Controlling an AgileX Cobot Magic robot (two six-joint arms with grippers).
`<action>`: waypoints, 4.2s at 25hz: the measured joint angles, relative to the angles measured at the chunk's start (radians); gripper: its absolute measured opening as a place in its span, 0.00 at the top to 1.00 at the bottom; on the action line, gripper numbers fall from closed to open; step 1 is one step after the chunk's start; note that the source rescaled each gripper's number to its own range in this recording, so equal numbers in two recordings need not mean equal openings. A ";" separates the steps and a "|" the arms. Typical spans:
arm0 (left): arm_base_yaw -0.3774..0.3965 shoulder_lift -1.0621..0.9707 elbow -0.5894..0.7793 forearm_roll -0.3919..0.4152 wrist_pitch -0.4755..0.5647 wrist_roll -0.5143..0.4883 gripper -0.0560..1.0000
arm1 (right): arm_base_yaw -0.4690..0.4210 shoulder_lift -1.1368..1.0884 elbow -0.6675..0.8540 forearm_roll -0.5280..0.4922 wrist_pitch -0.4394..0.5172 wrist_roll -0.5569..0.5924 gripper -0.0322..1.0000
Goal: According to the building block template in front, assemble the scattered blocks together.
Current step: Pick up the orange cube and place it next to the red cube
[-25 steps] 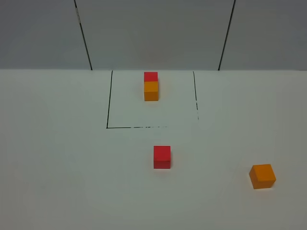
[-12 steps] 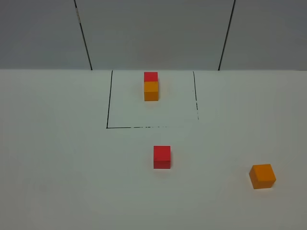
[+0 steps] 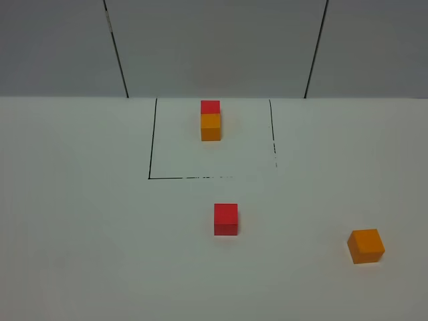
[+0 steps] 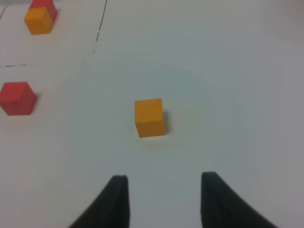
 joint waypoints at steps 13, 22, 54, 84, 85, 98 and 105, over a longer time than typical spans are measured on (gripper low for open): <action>0.000 0.000 0.000 0.000 0.000 0.000 0.33 | 0.000 0.000 0.000 0.000 -0.001 0.000 0.97; 0.000 0.000 0.000 0.000 0.000 0.000 0.33 | 0.000 0.000 0.000 0.000 -0.001 0.000 0.97; 0.000 0.000 0.000 0.000 0.000 0.000 0.33 | 0.000 0.388 -0.039 0.178 -0.058 -0.109 0.00; 0.001 0.000 0.000 0.000 0.000 0.000 0.33 | 0.259 1.719 -0.438 -0.059 -0.358 0.075 0.00; 0.001 0.000 0.000 0.000 0.000 0.000 0.33 | 0.259 1.730 -0.438 -0.065 -0.364 0.075 0.00; 0.001 0.000 0.000 0.000 0.000 0.000 0.33 | 0.217 1.829 -0.438 -0.105 -0.465 0.069 0.00; 0.001 0.000 0.000 0.000 0.000 0.000 0.33 | 0.200 1.857 -0.438 -0.103 -0.493 0.066 0.00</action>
